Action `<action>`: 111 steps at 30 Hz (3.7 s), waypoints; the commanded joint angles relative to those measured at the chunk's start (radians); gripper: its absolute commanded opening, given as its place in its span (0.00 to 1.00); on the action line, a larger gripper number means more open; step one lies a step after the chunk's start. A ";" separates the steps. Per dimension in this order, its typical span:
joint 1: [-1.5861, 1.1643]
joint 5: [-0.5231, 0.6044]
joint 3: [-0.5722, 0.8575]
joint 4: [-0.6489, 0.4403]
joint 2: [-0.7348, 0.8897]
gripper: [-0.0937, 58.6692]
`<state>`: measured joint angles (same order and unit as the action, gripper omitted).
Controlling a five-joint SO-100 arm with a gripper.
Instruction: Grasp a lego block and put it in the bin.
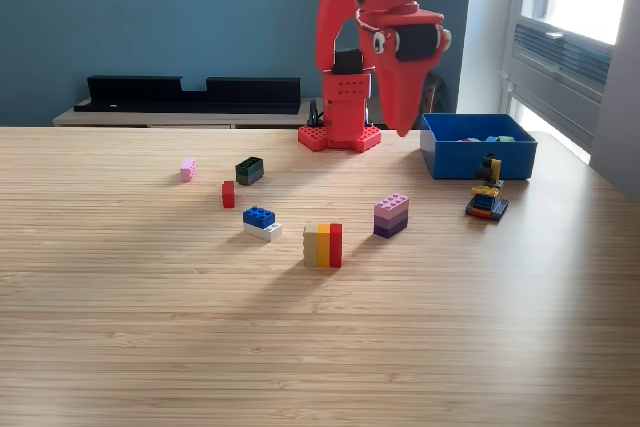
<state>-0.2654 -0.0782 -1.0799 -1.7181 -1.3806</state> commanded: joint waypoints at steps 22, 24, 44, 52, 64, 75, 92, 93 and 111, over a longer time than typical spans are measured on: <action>-0.284 -0.331 0.123 0.009 0.304 0.67; -0.288 -0.331 0.158 0.009 0.356 0.67; -0.408 -0.265 0.282 0.009 0.555 0.40; -0.407 -0.206 0.291 0.012 0.565 0.00; -0.393 -0.152 0.522 -0.063 0.551 0.00; -0.425 -0.107 0.495 -0.058 0.348 0.00; -0.730 -0.080 0.160 -0.058 -0.167 0.00; -0.761 -0.077 0.135 -0.058 -0.167 0.00; -0.976 -0.071 -0.025 -0.061 -0.167 0.35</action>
<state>-1.2318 -0.1258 -1.1213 -1.7349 -1.4251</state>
